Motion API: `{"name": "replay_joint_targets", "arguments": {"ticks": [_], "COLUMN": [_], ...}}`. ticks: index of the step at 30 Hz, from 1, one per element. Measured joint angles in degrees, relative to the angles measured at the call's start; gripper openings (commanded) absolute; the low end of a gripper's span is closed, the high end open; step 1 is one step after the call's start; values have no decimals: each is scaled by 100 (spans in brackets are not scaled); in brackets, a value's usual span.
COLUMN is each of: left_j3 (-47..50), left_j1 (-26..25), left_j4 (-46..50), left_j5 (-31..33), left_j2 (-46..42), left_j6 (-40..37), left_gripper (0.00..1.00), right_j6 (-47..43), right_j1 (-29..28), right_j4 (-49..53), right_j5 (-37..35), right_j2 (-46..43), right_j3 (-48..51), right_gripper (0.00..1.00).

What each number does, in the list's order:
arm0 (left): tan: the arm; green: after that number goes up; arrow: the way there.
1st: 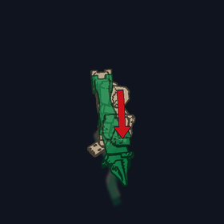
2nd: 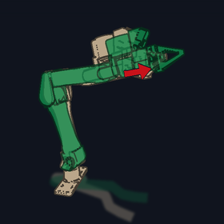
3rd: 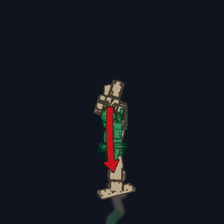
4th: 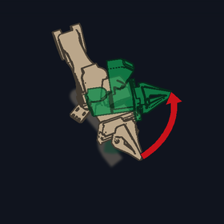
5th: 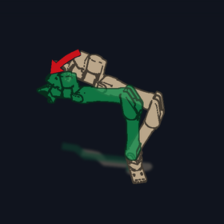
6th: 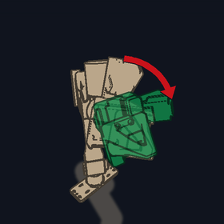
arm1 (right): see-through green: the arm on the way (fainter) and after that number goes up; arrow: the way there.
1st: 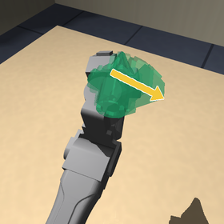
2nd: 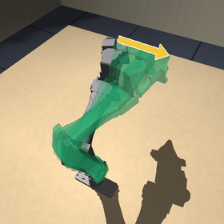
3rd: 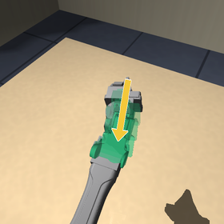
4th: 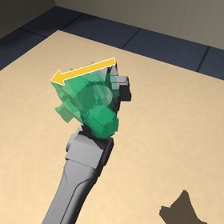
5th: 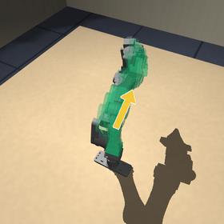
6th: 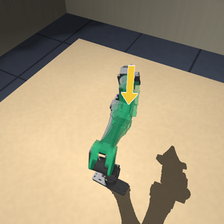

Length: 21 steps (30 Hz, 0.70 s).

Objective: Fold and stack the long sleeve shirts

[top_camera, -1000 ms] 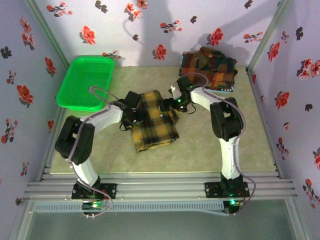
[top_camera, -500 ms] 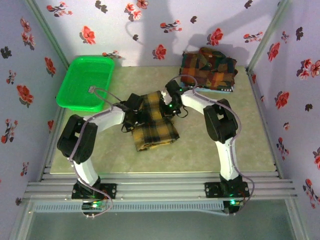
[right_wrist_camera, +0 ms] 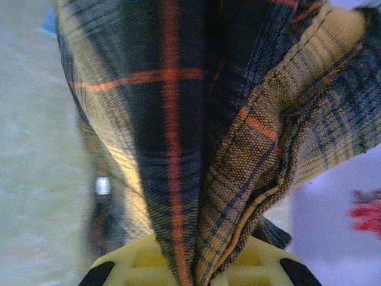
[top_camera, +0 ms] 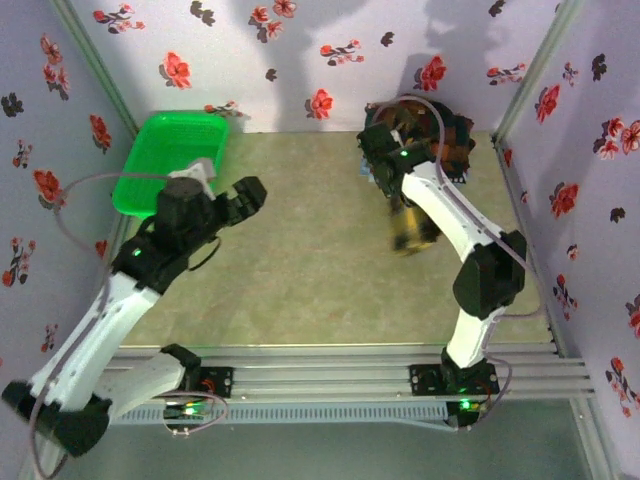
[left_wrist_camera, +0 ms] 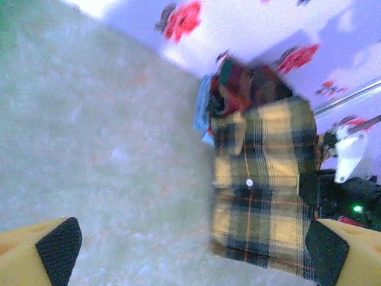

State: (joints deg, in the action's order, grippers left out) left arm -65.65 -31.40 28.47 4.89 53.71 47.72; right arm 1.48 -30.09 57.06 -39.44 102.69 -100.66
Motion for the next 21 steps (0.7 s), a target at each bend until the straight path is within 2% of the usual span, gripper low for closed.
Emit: {"name": "replay_joint_targets", "arguments": {"ticks": [3,6,8,10,13,15,17,21], "left_j3": [22,155,249,319,372,407,487,756], "left_j1": [22,31,33,35,46,55,55,55], "left_j4": [490,960,1305,1631,2116,2339,2435,2428], "left_j5": [210,402,483,560,656,715,756,776], "left_j2": [-599,-1045,-1246,-1379,-1550,-1687,-1821,-1834], "left_j6": [-7,-4,0,2,26,44,74,216], "left_gripper": [100,100,100,100,100,100,100,100], "right_j6": [48,422,782,1121,1679,2061,2444,2903], "right_j1": [-527,-1152,-1526,-1827,-2253,-2479,-2673,-2632], "right_j4": [289,581,737,758,680,560,168,-39], "right_j5": [-551,-483,-52,686,2006,2787,3602,4494], "right_j2": [173,907,1694,2391,2850,2691,2094,750], "right_j3": [-72,-264,-597,-927,-1080,-916,-348,289], "right_gripper": [1,5,20,34,65,74,78,81]}}
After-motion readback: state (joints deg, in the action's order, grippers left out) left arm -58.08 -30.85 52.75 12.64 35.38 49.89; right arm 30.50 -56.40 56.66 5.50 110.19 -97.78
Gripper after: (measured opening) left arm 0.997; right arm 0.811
